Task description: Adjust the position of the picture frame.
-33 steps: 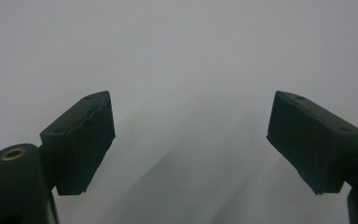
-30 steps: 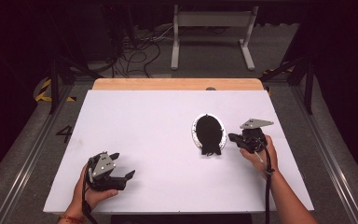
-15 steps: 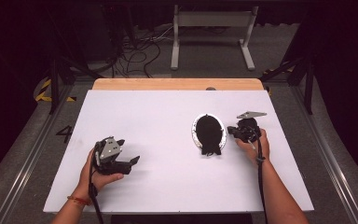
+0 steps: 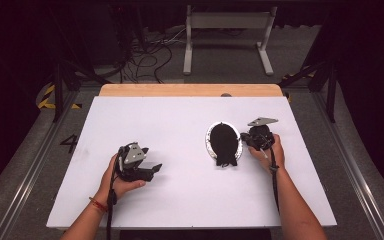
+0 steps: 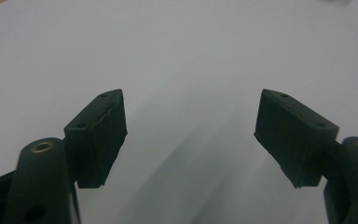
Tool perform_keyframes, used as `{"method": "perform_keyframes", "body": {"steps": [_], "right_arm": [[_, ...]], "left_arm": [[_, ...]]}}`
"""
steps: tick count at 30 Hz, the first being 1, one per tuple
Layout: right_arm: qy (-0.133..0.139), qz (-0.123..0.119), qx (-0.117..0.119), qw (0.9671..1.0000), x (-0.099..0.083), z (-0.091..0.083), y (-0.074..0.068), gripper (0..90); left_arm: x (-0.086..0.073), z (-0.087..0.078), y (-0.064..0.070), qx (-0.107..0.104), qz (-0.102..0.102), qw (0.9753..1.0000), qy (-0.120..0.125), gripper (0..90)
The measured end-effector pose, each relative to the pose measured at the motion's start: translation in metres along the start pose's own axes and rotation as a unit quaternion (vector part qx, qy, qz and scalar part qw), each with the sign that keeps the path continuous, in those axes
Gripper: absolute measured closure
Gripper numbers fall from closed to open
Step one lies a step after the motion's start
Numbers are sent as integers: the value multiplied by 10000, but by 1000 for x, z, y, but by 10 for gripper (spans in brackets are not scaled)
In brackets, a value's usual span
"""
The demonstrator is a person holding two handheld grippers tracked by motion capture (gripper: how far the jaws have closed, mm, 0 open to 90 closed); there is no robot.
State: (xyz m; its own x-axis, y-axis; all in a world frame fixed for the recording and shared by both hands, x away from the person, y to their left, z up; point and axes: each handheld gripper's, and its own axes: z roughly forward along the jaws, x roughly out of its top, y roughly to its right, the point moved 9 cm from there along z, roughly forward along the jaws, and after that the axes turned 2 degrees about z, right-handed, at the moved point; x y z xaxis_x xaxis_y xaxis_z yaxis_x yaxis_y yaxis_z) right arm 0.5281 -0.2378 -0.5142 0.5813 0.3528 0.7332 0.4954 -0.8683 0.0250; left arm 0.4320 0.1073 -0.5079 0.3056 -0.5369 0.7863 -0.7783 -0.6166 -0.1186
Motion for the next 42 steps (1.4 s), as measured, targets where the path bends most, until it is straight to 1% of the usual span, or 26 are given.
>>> {"method": "perform_keyframes", "body": {"steps": [1, 2, 4, 6, 7, 8, 10, 11, 12, 16, 17, 19, 22, 23, 24, 25, 27, 29, 31, 33, 34, 37, 38, 39, 40, 42], "right_arm": [[25, -16, 52, 10000, 0, 0, 0, 900], [26, -71, 114, 9999, 0, 1, -2, 900], [-13, -248, 297, 9992, 1, 1, -6, 900], [-67, -481, 308, 9983, 2, 1, -13, 900], [-73, -489, 346, 9982, 2, 1, -17, 900], [-87, -518, 372, 9979, 2, 1, -19, 900], [-74, -514, 440, 9977, 2, 1, -24, 900], [-91, -530, 470, 9974, 1, 1, -27, 900], [-92, -520, 512, 9973, 1, 1, -29, 900], [-152, -548, 622, 9964, -1, -2, -39, 900], [-147, -597, 703, 9956, -2, -3, -44, 900], [-110, -578, 751, 9954, -4, -5, -49, 900], [-63, -531, 885, 9946, -7, -7, -57, 900], [-20, -573, 895, 9943, -8, -7, -60, 900], [-20, -573, 895, 9943, -8, -7, -60, 900], [23, -520, 975, 9939, -11, -10, -68, 900], [72, -515, 981, 9938, -13, -12, -74, 900], [111, -465, 995, 9939, -14, -12, -77, 900], [109, -472, 970, 9941, -15, -13, -81, 900], [132, -448, 1011, 9938, -15, -14, -86, 900], [129, -453, 991, 9940, -16, -14, -88, 900], [105, -481, 993, 9938, -16, -14, -95, 900], [86, -520, 1036, 9932, -16, -15, -97, 900], [82, -560, 1025, 9931, -16, -15, -99, 900], [55, -599, 993, 9932, -16, -15, -99, 900], [41, -595, 977, 9934, -16, -15, -101, 900]], "left_arm": [[0, 1, 1, -28, -28, 10000, 0, 266], [1, 2, 1, -17, 23, 10000, -26, 275], [1, 4, 2, -32, 62, 10000, -56, 289], [1, 7, 0, 3, 97, 9999, -108, 330], [1, 8, 0, -17, 130, 9998, -126, 345], [1, 10, 0, -23, 146, 9998, -153, 387], [0, 14, 1, -50, 147, 9997, -198, 433], [0, 14, 1, -50, 147, 9997, -198, 493], [0, 15, 3, -145, 95, 9997, -191, 560], [10, 17, 5, -314, 82, 9994, -78, 714], [12, 18, 6, -329, 99, 9994, -74, 741], [15, 21, 7, -357, 135, 9992, -94, 782], [17, 29, 12, -403, 229, 9988, -161, 810], [17, 32, 15, -428, 237, 9986, -205, 822], [17, 32, 15, -428, 237, 9986, -205, 833], [17, 36, 15, -437, 278, 9984, -224, 836], [16, 40, 14, -470, 215, 9984, -234, 849], [15, 43, 13, -470, 226, 9983, -279, 859], [14, 45, 12, -497, 240, 9980, -296, 881], [15, 46, 12, -473, 316, 9978, -329, 897], [16, 48, 12, -544, 257, 9976, -343, 899], [26, 51, 10, -539, 119, 9982, -243, 900], [29, 52, 9, -485, 170, 9984, -219, 900], [30, 54, 10, -523, 168, 9982, -241, 899], [31, 57, 11, -557, 124, 9980, -257, 898], [32, 61, 11, -532, 76, 9982, -271, 895]]}}
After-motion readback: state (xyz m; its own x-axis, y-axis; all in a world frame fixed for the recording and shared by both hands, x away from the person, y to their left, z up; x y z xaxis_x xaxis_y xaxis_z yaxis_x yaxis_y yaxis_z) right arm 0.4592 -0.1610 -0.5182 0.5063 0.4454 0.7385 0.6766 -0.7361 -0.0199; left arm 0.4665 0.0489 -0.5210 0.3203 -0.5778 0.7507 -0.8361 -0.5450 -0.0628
